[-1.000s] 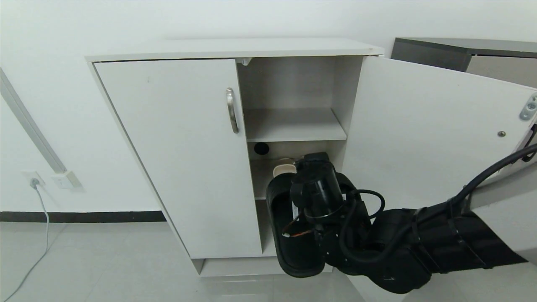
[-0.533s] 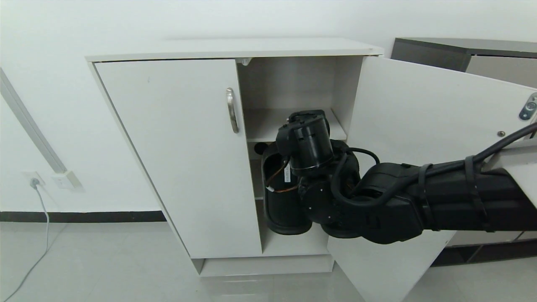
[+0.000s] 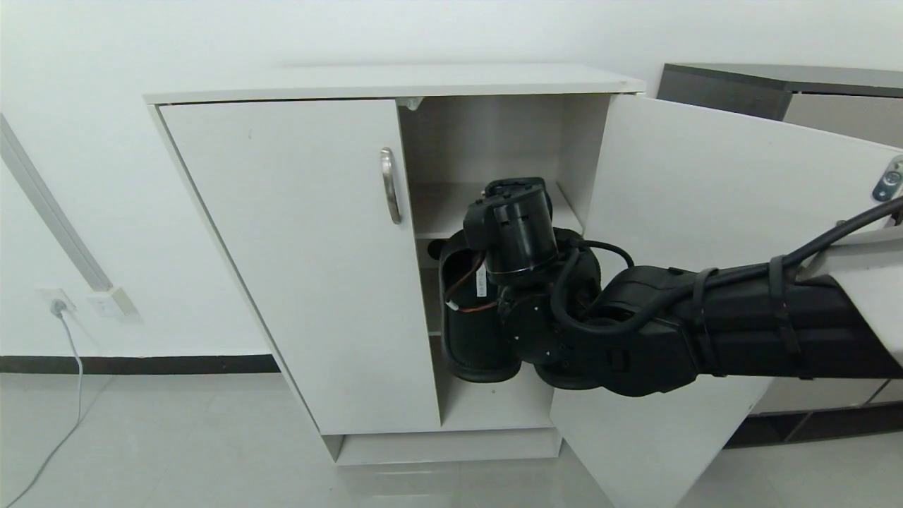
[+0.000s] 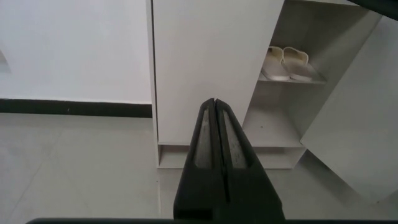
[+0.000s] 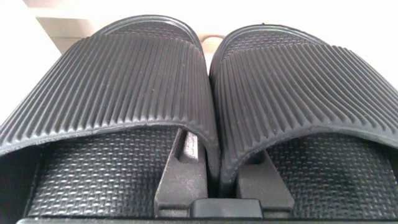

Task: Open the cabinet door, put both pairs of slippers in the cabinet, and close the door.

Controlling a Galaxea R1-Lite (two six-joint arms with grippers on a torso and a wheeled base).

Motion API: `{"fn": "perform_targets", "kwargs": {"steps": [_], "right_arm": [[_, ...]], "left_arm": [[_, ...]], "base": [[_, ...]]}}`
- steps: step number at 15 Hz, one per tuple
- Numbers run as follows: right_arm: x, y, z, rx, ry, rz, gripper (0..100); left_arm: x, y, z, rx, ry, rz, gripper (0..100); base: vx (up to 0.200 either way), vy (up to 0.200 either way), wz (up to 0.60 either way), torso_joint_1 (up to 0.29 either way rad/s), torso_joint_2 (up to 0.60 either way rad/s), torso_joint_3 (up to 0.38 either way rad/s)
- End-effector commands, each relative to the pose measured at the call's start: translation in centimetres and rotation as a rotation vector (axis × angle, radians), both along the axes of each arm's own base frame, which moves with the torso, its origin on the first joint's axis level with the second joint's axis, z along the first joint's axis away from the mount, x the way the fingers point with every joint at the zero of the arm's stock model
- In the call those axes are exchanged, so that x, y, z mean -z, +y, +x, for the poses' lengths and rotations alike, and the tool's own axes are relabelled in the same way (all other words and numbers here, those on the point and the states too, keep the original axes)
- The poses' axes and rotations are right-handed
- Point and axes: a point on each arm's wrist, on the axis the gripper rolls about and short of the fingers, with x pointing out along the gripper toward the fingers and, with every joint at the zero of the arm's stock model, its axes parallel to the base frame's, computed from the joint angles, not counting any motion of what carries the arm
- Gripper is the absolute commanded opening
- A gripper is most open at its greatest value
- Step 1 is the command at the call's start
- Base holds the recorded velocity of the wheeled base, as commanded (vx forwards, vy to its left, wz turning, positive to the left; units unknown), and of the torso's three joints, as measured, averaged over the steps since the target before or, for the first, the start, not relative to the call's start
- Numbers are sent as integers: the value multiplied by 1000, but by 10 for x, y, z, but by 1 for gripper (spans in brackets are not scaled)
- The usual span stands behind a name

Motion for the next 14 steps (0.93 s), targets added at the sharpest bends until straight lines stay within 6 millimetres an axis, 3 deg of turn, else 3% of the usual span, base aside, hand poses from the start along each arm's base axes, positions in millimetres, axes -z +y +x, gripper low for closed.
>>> {"fn": "perform_targets", "kwargs": {"steps": [1,2,14], "right_arm": [[-2,0,0,-1,-5,7,0],[-3,0,-1,-1,-6,8,0],[2,0,2,4,2,-2,0]], "left_arm": [[0,0,0,0,0,1,0],[0,0,0,0,0,1,0],[0,0,0,-1,3,0,0]], "base": [[0,0,0,0,0,0],[0,0,0,0,0,0],[200,0,0,1,4,2]]}}
